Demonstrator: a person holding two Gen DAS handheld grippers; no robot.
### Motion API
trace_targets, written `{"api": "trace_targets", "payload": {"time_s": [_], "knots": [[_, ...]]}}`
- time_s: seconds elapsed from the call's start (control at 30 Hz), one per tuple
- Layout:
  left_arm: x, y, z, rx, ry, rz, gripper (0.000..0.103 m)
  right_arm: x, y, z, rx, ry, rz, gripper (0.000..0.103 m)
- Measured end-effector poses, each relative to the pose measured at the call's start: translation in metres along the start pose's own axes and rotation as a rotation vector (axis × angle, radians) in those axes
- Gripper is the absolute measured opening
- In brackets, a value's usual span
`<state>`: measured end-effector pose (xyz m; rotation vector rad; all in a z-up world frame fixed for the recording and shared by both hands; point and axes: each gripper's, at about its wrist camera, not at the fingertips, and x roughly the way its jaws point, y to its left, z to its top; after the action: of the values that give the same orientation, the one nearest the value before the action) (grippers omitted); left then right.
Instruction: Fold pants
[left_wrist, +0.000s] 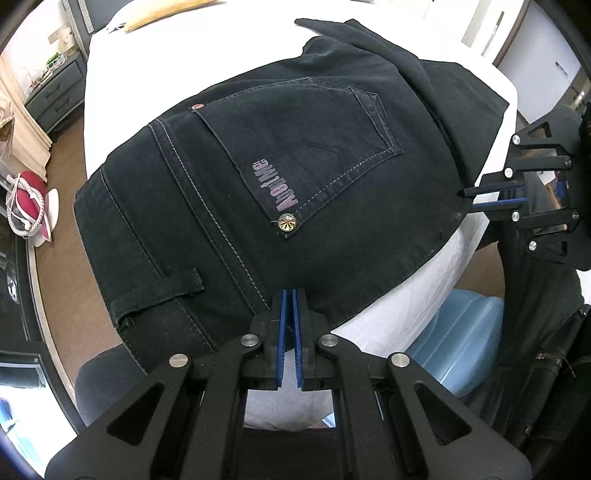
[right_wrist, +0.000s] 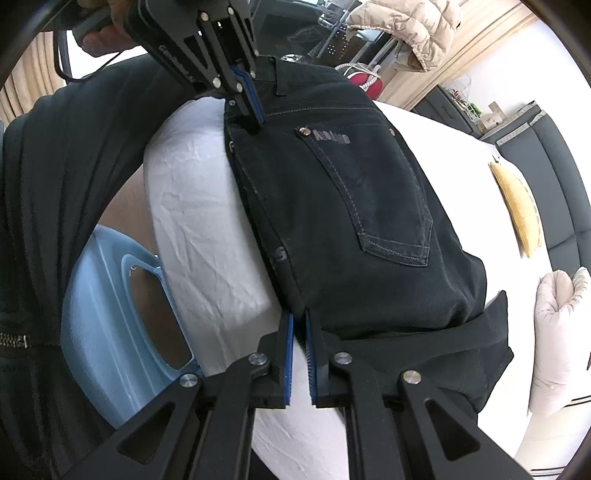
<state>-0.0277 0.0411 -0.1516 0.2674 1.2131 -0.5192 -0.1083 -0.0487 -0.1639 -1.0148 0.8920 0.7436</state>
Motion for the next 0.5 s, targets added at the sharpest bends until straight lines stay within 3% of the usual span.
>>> {"api": "trace_targets", "payload": {"time_s": [0.17, 0.3, 0.4, 0.5], "knots": [[-0.02, 0.009, 0.0, -0.059, -0.042, -0.019, 0.003, 0.003, -0.004, -0.003, 0.039, -0.009, 0.0, 0.01], [-0.043, 0.008, 0.028, -0.101, -0.153, -0.068, 0.003, 0.005, -0.007, -0.003, 0.072, -0.016, 0.005, 0.012], [-0.027, -0.012, 0.054, -0.064, -0.153, -0.094, 0.003, 0.006, -0.008, -0.002, 0.107, -0.024, -0.001, 0.019], [0.025, -0.027, 0.062, -0.058, -0.032, -0.103, 0.003, 0.005, -0.008, -0.003, 0.15, -0.044, 0.002, 0.045]]}}
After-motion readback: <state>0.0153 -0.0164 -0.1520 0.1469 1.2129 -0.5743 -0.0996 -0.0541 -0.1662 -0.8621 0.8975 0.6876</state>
